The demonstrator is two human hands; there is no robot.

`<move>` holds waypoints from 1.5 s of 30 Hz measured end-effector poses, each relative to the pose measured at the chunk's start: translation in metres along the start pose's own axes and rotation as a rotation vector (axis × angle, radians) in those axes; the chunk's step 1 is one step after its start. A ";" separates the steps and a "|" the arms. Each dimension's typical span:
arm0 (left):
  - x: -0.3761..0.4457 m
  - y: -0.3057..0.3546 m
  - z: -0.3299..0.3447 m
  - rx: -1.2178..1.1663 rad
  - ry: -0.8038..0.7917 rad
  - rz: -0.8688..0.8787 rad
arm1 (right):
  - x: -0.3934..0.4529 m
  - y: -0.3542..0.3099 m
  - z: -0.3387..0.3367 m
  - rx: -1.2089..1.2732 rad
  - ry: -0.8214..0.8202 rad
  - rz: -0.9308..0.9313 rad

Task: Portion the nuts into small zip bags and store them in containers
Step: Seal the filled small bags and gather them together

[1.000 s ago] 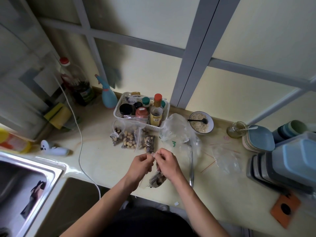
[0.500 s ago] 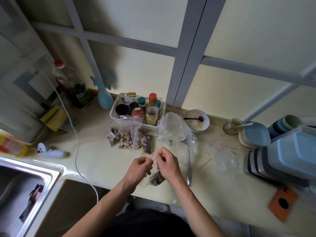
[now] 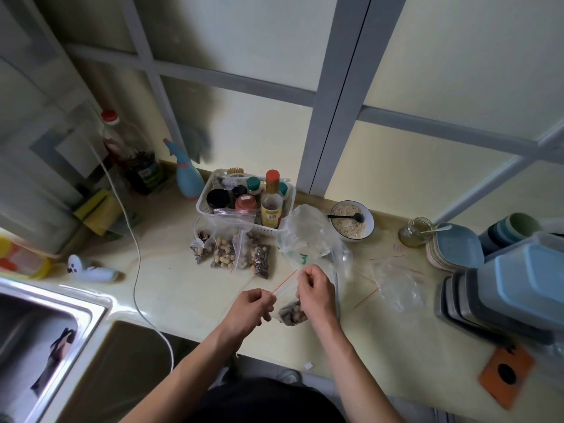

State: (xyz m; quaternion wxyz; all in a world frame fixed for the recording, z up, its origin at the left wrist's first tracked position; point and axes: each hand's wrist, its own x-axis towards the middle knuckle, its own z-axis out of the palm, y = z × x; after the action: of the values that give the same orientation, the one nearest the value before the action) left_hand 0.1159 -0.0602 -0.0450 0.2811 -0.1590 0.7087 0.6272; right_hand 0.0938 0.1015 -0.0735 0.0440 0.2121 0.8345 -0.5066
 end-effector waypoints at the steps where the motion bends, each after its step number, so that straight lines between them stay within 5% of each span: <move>1: 0.000 0.000 0.000 -0.003 -0.001 -0.004 | 0.001 0.000 -0.001 -0.004 0.002 0.005; 12: 0.010 -0.010 0.001 0.023 0.001 -0.033 | 0.020 0.008 -0.014 -0.028 0.044 0.056; 18: 0.012 -0.034 -0.029 -0.028 0.192 -0.081 | 0.056 0.028 -0.048 0.086 0.258 0.282; 29: 0.066 -0.039 -0.026 -0.037 0.564 -0.157 | 0.053 0.027 0.012 -0.085 -0.327 0.183; 35: 0.094 -0.027 -0.035 -0.059 0.477 -0.115 | 0.080 0.003 0.034 -0.119 -0.471 0.058; 45: 0.103 0.001 -0.028 0.352 0.313 0.226 | 0.094 0.003 0.052 -0.150 -0.610 -0.027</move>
State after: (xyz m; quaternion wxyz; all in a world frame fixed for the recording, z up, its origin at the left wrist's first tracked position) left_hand 0.0282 -0.0742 -0.1038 0.1194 -0.1225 0.8552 0.4893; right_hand 0.0025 0.0874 -0.1283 0.3013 0.0354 0.8207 -0.4843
